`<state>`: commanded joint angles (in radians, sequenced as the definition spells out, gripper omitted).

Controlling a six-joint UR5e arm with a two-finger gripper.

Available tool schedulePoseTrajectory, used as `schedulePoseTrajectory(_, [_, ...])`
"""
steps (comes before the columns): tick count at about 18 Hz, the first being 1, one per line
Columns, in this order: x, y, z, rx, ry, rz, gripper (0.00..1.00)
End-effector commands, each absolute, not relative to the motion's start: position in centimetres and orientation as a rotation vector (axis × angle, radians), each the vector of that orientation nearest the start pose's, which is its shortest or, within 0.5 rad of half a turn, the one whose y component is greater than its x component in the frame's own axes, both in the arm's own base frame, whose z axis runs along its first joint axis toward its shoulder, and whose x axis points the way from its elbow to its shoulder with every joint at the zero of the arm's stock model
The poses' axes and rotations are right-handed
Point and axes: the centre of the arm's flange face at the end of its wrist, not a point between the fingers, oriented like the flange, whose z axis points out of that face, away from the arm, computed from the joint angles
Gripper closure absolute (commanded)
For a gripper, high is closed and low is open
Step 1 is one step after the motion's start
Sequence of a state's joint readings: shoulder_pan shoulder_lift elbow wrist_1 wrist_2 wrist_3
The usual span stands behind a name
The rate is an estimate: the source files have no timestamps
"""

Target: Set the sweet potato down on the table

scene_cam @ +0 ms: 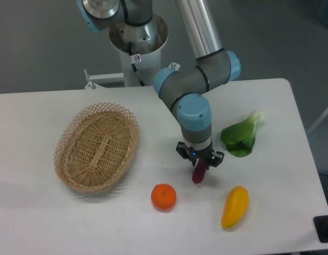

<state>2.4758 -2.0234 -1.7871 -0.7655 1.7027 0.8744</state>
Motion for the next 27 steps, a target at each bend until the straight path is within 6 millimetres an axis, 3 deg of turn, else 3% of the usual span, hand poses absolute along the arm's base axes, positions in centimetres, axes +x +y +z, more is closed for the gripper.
schedulePoseTrajectory(2, [-40.6,47.1,23.4,-3.119,-0.064,0.323,0.0])
schedulePoseTrajectory(6, [-42.1,48.6,30.2,-3.047,-0.066,0.388,0.0])
schedulePoseTrajectory(11, [-43.2,50.1,39.5,-3.061,-0.051,0.246,0.0])
schedulePoseTrajectory(13, [-43.3,50.4,41.8,-3.054,-0.045,0.209,0.0])
schedulePoseTrajectory(15, [-43.3,49.6,42.7,-3.072,0.047,0.18,0.0])
schedulePoseTrajectory(18, [-43.8,46.6,44.8,-3.098,0.215,0.15,0.0])
schedulePoseTrajectory(21, [-44.2,45.5,45.4,-3.105,0.248,0.15,0.0])
schedulePoseTrajectory(23, [-44.5,45.0,45.2,-3.11,0.359,0.131,0.0])
schedulePoseTrajectory(27, [-44.3,44.9,45.6,-3.117,0.386,0.156,0.0])
